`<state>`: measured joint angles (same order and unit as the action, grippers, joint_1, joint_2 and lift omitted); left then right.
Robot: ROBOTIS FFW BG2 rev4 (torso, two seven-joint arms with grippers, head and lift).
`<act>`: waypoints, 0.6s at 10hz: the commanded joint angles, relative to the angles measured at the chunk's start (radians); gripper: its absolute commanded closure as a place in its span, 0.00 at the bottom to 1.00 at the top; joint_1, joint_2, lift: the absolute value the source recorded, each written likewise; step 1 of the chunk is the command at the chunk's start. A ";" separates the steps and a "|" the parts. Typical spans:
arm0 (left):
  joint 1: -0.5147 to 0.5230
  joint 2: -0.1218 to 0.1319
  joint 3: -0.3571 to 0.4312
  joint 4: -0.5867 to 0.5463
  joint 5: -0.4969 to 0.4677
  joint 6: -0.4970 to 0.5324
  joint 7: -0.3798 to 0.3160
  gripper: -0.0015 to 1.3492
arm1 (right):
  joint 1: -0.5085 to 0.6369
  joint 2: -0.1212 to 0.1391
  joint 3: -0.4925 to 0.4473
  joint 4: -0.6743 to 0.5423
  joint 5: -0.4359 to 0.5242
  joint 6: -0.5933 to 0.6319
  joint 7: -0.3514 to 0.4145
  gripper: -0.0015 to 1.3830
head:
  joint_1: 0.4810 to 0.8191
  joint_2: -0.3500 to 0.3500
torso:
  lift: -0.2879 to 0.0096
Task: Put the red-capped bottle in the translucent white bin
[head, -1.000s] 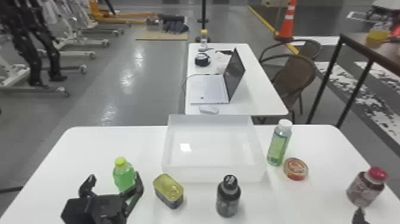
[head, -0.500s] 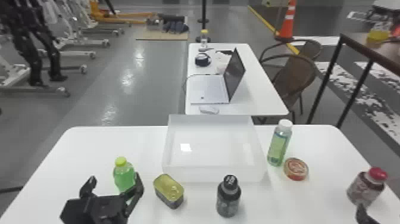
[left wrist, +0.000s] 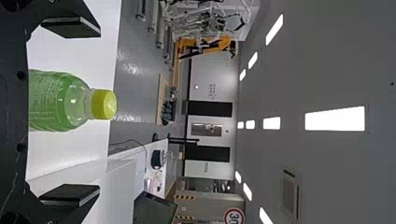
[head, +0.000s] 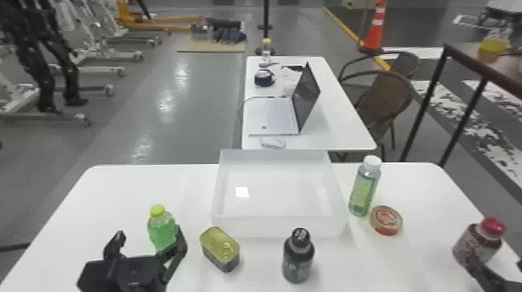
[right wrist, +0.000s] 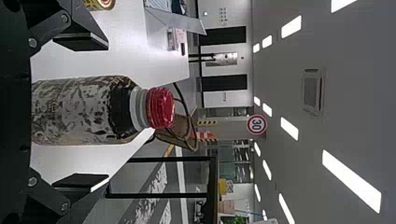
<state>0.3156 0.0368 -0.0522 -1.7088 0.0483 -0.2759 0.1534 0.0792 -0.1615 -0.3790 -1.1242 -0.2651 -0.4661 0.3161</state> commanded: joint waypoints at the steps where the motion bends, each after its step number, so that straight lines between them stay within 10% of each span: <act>1: 0.000 -0.001 0.000 0.000 0.004 0.000 0.000 0.09 | -0.036 -0.003 0.000 0.030 0.006 0.017 0.017 0.21 | 0.20 0.50 | 0.63; 6: 0.005 -0.005 0.003 0.005 0.016 -0.011 0.000 0.09 | -0.065 0.042 0.002 0.063 0.049 0.032 -0.031 0.04 | 0.20 0.50 | 0.63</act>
<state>0.3210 0.0310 -0.0489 -1.7043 0.0638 -0.2858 0.1534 0.0102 -0.1230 -0.3783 -1.0583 -0.2163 -0.4356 0.2853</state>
